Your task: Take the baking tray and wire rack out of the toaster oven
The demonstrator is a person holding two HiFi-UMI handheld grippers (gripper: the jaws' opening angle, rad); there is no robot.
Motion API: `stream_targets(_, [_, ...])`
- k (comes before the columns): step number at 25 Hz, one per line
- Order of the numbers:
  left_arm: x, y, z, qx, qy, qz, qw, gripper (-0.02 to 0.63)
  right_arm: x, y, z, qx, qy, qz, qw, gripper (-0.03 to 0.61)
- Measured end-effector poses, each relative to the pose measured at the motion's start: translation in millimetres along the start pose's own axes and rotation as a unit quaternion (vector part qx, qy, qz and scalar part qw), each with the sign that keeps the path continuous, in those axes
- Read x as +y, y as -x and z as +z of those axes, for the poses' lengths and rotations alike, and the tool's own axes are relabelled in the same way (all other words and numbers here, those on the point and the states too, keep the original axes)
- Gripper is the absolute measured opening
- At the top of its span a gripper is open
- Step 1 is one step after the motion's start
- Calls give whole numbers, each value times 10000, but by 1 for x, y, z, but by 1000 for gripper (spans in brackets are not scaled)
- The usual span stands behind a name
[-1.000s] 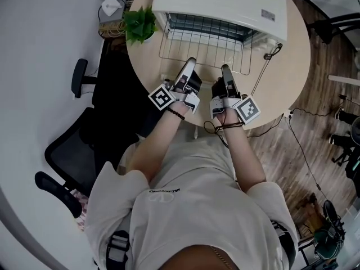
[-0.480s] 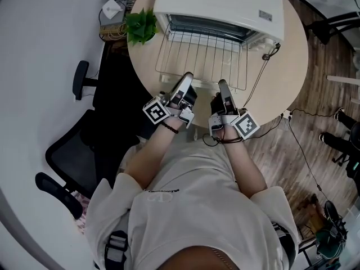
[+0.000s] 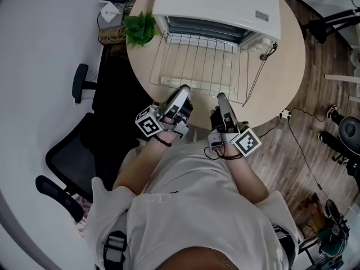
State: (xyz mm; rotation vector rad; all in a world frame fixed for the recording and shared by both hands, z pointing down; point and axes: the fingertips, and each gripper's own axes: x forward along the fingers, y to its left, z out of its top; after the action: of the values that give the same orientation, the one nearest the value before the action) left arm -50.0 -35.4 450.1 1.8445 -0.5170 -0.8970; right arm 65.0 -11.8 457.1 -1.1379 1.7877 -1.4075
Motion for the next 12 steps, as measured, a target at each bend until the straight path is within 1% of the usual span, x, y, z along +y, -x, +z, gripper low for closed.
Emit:
stream_targets(3, [-20,-2,1,31,-71,-161,9998,1,20,6,2,-16,125,142,9998,26])
stream_targets(7, [-46,-10,8,37,-190,-419,9989,0,51,5,10,-69,338,536,9980,26])
stream_targets(12, [-61,-24,16,-4,-354,-634,9974,0,67,0,22,-126,675,638,9956,29])
